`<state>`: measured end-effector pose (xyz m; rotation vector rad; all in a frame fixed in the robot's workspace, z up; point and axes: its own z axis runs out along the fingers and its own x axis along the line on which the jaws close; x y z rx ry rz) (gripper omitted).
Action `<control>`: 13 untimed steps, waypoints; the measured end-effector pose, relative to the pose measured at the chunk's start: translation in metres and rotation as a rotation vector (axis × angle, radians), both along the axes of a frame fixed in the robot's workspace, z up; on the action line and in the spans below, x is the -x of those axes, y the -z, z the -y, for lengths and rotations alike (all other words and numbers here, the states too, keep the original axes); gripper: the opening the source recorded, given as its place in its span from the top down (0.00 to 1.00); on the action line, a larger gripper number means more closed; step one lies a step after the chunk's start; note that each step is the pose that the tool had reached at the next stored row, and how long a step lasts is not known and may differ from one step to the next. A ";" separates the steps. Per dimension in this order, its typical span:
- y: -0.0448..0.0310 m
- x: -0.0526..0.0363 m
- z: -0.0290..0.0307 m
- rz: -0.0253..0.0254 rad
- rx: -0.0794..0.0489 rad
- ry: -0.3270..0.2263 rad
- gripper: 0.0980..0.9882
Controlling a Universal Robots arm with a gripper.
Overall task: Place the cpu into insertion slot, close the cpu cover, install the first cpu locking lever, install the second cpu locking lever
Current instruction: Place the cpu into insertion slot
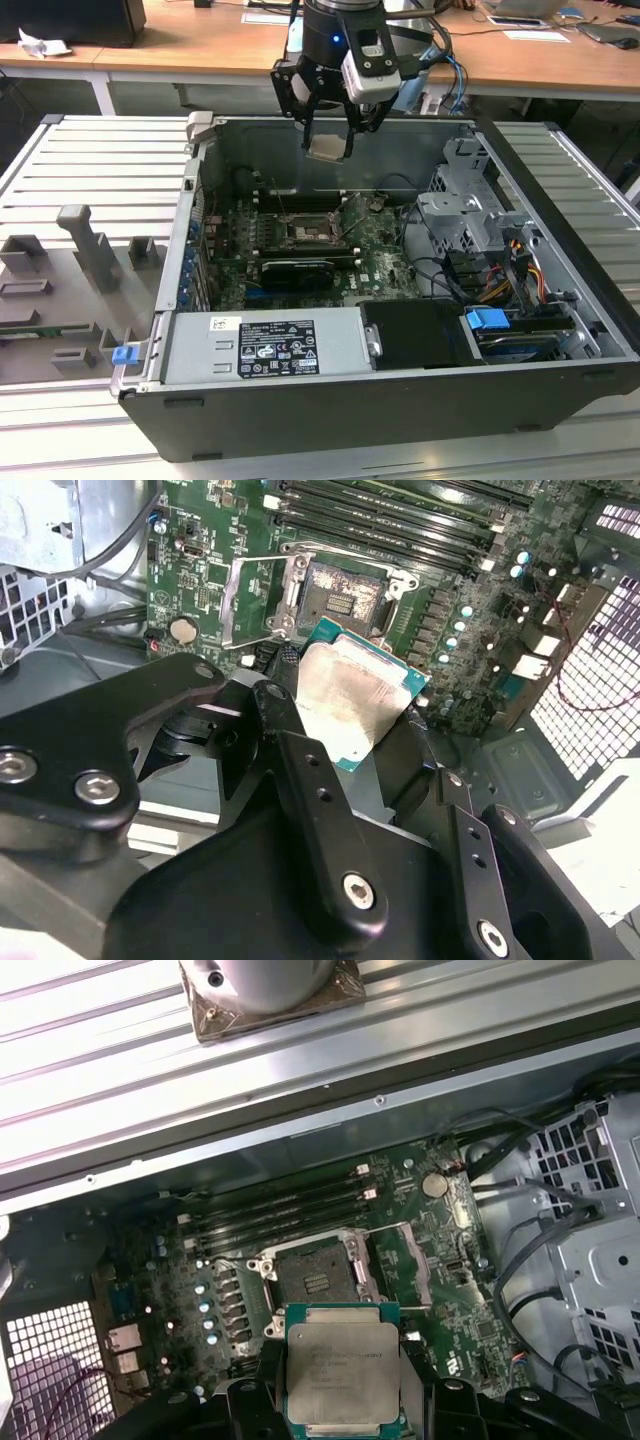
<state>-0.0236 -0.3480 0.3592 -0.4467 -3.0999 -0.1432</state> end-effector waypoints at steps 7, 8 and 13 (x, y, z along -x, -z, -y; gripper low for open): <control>0.0016 0.0000 0.0000 -0.0001 0.000 0.095 0.50; 0.0017 0.0000 0.0000 -0.0001 0.000 0.105 0.50; 0.0023 0.0000 0.0000 -0.0001 0.000 0.171 0.50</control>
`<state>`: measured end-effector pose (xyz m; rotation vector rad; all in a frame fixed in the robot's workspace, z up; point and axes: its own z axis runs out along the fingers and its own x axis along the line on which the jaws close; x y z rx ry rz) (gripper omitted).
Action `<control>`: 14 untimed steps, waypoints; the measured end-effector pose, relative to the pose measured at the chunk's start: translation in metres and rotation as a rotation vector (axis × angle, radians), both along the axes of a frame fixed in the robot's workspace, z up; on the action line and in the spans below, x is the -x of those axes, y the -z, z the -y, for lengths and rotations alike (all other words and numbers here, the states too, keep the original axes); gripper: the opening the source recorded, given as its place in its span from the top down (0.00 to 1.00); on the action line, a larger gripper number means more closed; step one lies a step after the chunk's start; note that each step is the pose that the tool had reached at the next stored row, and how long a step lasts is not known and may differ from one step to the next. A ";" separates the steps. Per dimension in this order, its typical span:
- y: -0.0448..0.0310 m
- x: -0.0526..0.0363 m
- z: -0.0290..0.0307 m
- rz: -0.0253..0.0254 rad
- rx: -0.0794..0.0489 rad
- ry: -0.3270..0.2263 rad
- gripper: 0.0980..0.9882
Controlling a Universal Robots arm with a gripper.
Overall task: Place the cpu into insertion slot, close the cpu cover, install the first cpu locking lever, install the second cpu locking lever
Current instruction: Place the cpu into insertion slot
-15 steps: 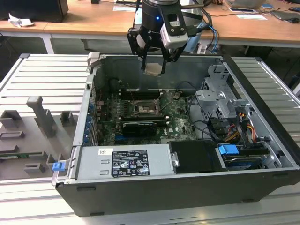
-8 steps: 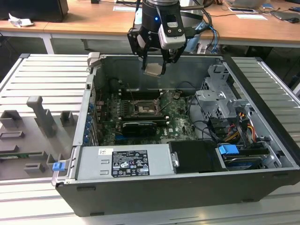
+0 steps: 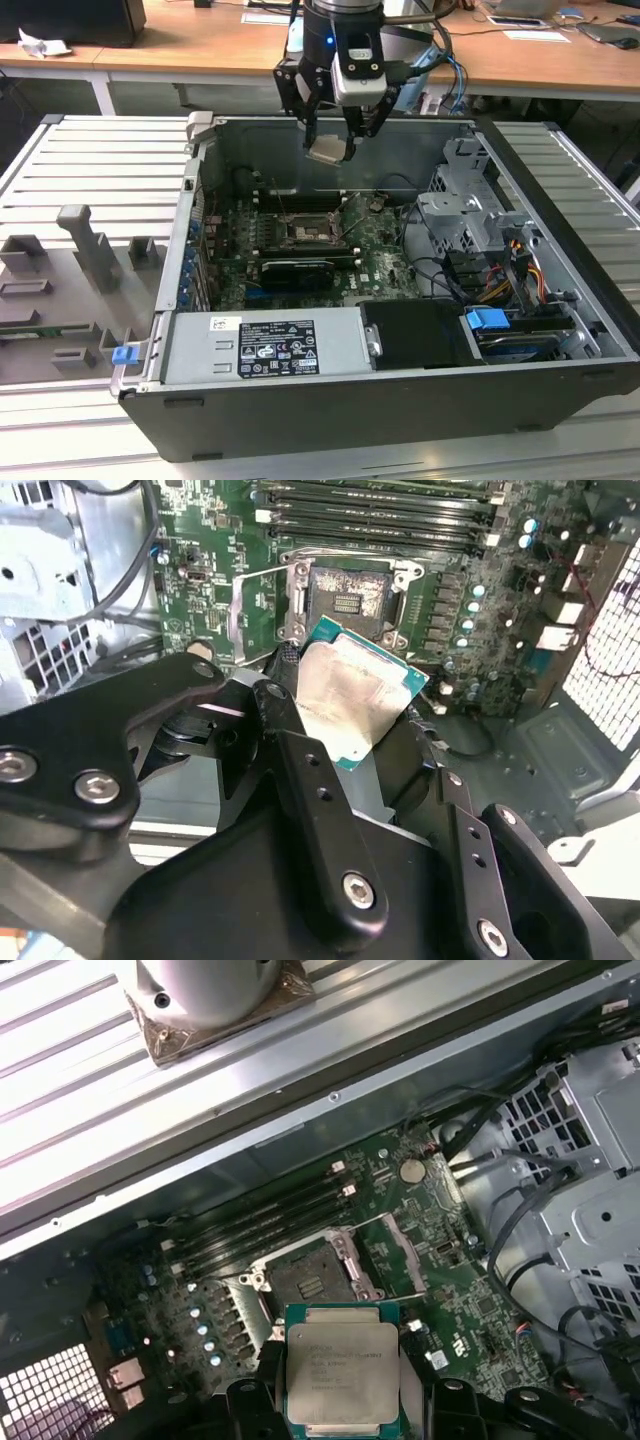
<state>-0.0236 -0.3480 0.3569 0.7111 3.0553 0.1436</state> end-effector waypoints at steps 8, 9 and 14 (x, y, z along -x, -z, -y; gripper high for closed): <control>0.0027 0.0000 0.0000 -0.0014 0.000 0.105 0.50; 0.0035 0.0000 0.0000 -0.0022 0.000 0.113 0.50; 0.0089 0.0000 0.0000 -0.0081 0.002 0.118 0.50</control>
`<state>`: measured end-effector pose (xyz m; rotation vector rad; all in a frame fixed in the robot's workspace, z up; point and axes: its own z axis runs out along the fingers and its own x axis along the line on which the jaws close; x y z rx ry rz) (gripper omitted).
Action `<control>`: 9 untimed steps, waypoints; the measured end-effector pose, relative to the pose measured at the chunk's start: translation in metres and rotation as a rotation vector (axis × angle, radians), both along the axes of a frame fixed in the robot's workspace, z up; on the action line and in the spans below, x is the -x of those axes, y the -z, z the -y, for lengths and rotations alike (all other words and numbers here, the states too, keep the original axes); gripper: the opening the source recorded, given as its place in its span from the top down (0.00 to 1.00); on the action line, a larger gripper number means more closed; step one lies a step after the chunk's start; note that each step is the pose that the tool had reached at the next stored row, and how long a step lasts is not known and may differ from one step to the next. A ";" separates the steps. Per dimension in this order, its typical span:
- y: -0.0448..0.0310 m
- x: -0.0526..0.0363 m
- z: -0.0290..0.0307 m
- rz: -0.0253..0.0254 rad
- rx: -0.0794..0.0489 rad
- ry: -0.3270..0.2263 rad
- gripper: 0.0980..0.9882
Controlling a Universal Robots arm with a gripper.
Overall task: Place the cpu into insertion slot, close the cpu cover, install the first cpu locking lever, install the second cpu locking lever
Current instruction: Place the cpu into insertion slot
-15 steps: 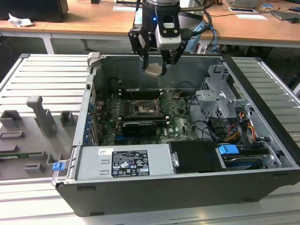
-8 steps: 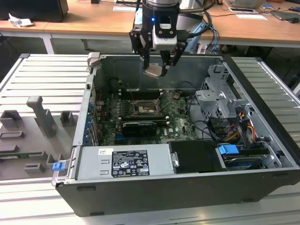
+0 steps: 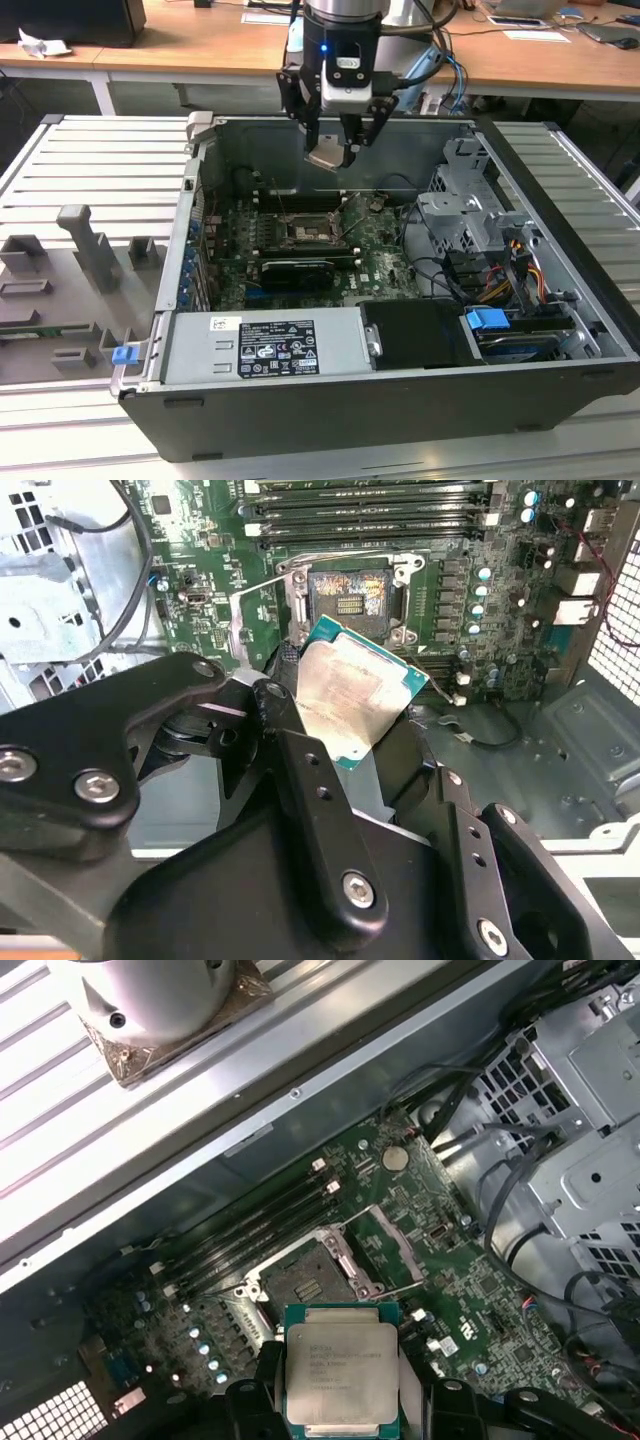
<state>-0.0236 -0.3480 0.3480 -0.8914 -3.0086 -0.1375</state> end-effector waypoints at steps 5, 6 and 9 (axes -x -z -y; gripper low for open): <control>0.0054 0.0000 0.0000 -0.0013 0.004 0.066 0.50; 0.0060 0.0000 0.0000 -0.0015 0.004 0.080 0.50; 0.0076 0.0000 0.0000 -0.0016 0.006 0.133 0.50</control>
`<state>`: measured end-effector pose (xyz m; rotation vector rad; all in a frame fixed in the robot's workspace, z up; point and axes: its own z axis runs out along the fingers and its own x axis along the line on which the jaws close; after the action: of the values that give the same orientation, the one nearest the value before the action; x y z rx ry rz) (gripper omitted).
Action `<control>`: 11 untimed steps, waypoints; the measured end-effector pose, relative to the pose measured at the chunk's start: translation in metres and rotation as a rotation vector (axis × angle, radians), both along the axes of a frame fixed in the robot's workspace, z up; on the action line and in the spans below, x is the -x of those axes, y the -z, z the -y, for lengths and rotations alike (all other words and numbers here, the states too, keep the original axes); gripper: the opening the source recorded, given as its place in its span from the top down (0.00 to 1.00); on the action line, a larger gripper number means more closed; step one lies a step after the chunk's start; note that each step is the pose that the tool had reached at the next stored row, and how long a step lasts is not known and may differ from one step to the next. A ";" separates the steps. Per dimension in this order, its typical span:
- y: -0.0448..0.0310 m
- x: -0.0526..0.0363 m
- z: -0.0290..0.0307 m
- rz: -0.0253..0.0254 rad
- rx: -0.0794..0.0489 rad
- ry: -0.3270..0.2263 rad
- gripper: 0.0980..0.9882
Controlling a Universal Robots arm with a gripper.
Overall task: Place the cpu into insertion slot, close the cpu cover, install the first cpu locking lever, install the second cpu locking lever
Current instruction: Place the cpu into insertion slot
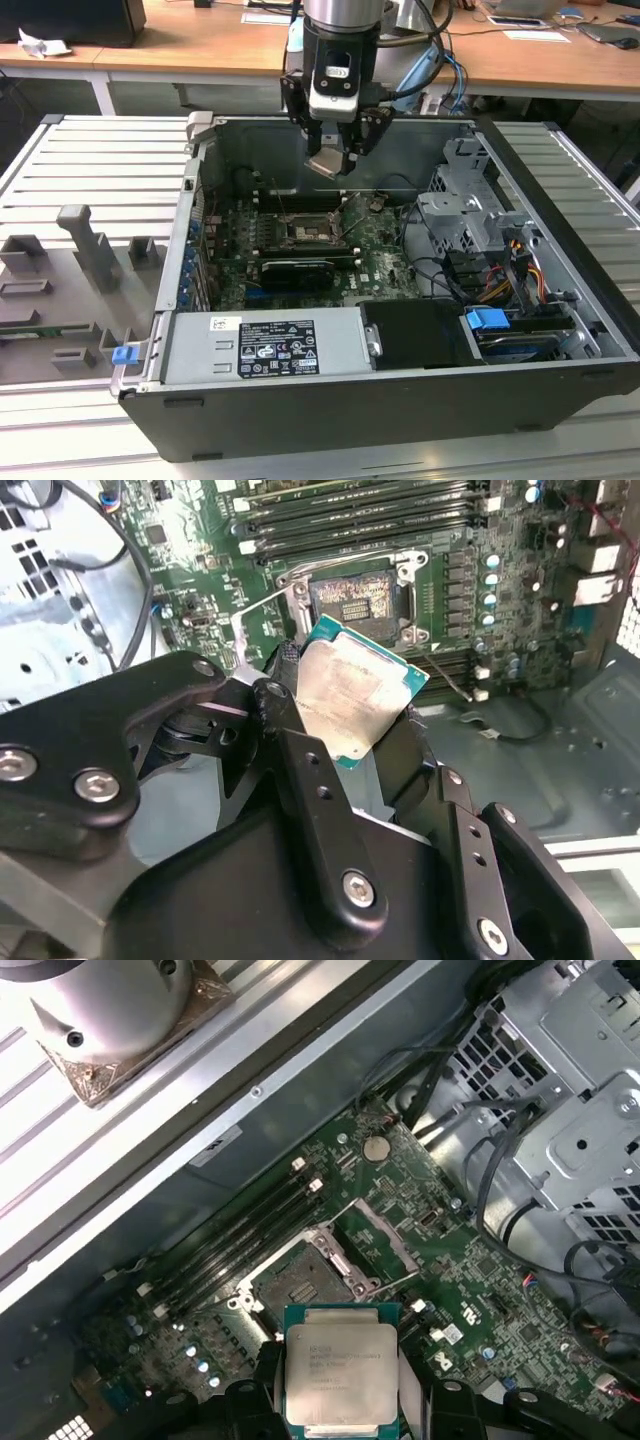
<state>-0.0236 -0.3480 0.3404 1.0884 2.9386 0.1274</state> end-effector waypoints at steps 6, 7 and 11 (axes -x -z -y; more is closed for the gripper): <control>0.0015 0.0000 0.0000 0.0000 0.000 0.048 0.50; 0.0018 0.0000 0.0000 0.0000 0.000 0.049 0.50; 0.0035 0.0000 0.0000 -0.0002 0.000 0.054 0.50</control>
<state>-0.0236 -0.3480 0.3369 1.1665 2.9063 0.1270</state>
